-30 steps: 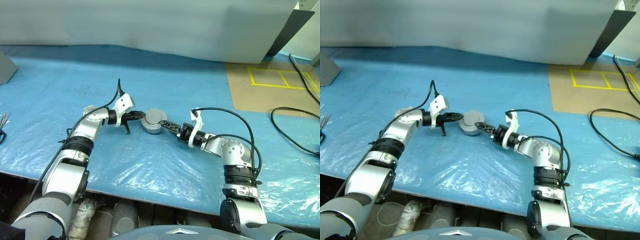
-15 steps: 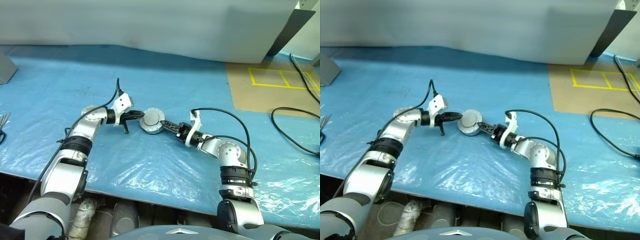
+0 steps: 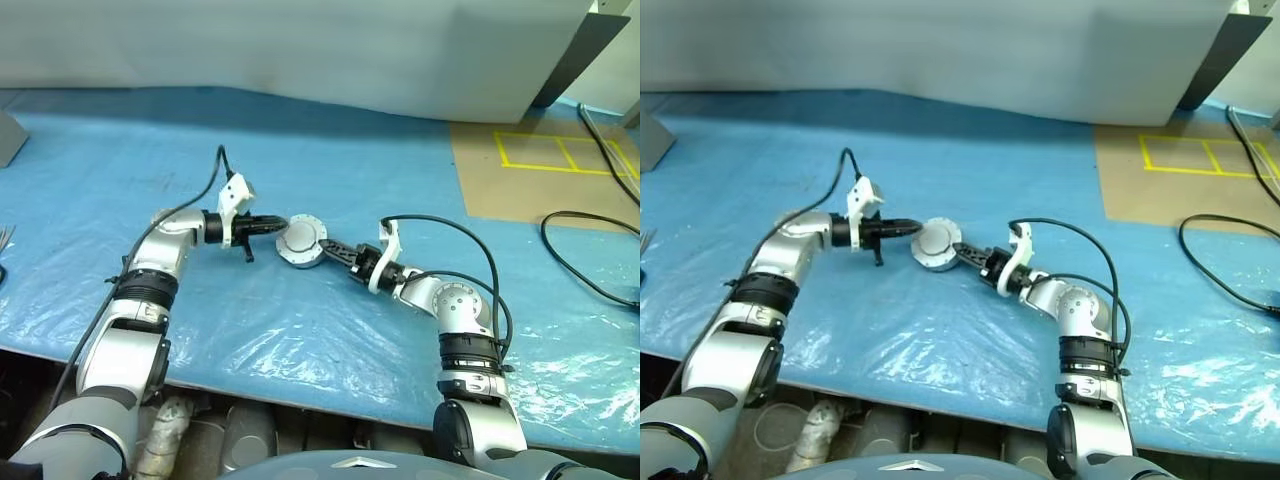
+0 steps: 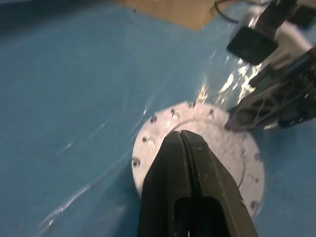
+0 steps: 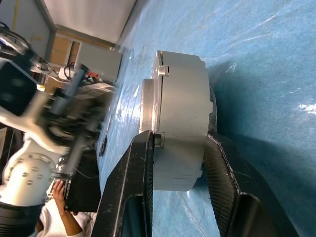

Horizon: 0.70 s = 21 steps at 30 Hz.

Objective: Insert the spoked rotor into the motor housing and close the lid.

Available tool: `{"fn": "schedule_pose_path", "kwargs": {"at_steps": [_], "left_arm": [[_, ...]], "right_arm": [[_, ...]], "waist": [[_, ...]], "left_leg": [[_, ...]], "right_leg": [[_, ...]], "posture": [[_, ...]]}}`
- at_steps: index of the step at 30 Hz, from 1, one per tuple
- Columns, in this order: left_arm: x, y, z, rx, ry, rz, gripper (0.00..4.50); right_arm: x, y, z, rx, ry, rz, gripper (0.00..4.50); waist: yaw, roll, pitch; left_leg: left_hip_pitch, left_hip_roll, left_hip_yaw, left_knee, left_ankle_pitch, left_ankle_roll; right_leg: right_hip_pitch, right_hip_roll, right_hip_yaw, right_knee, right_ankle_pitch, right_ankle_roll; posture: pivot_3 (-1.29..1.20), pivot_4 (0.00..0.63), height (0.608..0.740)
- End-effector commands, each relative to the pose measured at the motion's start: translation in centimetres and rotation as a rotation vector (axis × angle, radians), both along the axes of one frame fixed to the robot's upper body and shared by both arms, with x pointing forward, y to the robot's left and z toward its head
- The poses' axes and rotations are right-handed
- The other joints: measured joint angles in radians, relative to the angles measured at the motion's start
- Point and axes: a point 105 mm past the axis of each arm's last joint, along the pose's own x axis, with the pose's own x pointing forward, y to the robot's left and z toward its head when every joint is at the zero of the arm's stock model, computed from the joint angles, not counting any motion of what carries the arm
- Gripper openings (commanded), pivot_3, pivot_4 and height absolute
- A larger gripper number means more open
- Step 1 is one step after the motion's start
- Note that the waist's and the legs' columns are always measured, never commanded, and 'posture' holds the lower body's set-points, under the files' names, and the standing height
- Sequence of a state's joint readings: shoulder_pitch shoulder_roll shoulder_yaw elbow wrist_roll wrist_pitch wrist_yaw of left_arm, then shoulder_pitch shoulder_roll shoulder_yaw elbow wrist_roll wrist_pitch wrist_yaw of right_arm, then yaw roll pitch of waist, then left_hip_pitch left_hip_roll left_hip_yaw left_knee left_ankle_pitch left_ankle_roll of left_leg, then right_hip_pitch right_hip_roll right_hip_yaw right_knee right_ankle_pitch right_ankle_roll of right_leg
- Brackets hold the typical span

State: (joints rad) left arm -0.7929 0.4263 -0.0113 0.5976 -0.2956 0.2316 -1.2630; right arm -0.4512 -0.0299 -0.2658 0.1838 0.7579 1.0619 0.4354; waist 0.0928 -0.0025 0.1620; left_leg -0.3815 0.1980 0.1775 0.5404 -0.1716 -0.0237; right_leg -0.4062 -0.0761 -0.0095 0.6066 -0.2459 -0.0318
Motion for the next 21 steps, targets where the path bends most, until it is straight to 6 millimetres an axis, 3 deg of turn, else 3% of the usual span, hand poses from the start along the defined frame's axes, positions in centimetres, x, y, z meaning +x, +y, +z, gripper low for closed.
{"fn": "schedule_pose_path", "kwargs": {"at_steps": [1,4,8,12,16,21], "left_arm": [[-0.5,0.9,4.3,-0.137,-0.004,-0.014,0.0],[-0.8,1.5,3.3,-0.108,0.055,0.002,0.0],[-1.0,2.7,0.1,-0.091,0.21,0.067,0.0],[-1.1,3.3,0.0,-0.227,0.307,0.091,0.0],[-1.0,4.3,-0.2,-0.341,0.387,0.128,0.92],[-1.9,3.8,0.7,-0.484,0.474,0.06,2.69]], "right_arm": [[0.0,-0.7,-0.6,0.005,0.044,-0.03,1.14],[0.0,-1.1,0.9,0.045,0.009,-0.03,1.14],[-0.2,-1.7,5.2,0.152,-0.104,-0.026,1.14],[-0.6,-2.0,7.5,0.181,-0.155,-0.031,1.14],[-1.1,-1.9,9.1,0.197,-0.193,-0.025,1.14],[-1.3,-1.7,10.1,0.21,-0.205,-0.022,1.14]], "waist": [[-0.001,0.001,0.0],[0.0,0.003,0.002],[0.005,0.005,0.005],[0.005,0.003,0.007],[-0.001,0.002,0.007],[0.003,0.003,0.007]], "left_leg": [[0.0,0.0,0.0,0.0,0.0,0.0],[0.0,0.0,0.0,0.0,-0.001,-0.001],[-0.005,0.0,0.0,0.0,-0.001,-0.001],[-0.013,-0.001,-0.003,0.002,0.0,-0.001],[-0.02,-0.002,-0.004,0.005,0.0,-0.002],[-0.02,-0.002,-0.004,0.005,0.0,-0.002]], "right_leg": [[0.0,0.0,0.0,0.0,0.0,0.0],[0.0,0.0,0.0,0.0,-0.001,-0.001],[-0.002,0.0,-0.003,-0.001,0.002,0.003],[-0.006,0.0,-0.008,0.0,0.002,0.003],[-0.012,0.002,-0.01,0.002,0.002,0.003],[-0.012,0.001,-0.01,0.002,0.002,0.003]], "posture": [[0.0,0.15,0.74],[0.0,0.15,0.74],[0.0,0.15,0.74],[0.0,0.15,0.74],[0.0,0.15,0.74],[0.0,0.15,0.74]]}}
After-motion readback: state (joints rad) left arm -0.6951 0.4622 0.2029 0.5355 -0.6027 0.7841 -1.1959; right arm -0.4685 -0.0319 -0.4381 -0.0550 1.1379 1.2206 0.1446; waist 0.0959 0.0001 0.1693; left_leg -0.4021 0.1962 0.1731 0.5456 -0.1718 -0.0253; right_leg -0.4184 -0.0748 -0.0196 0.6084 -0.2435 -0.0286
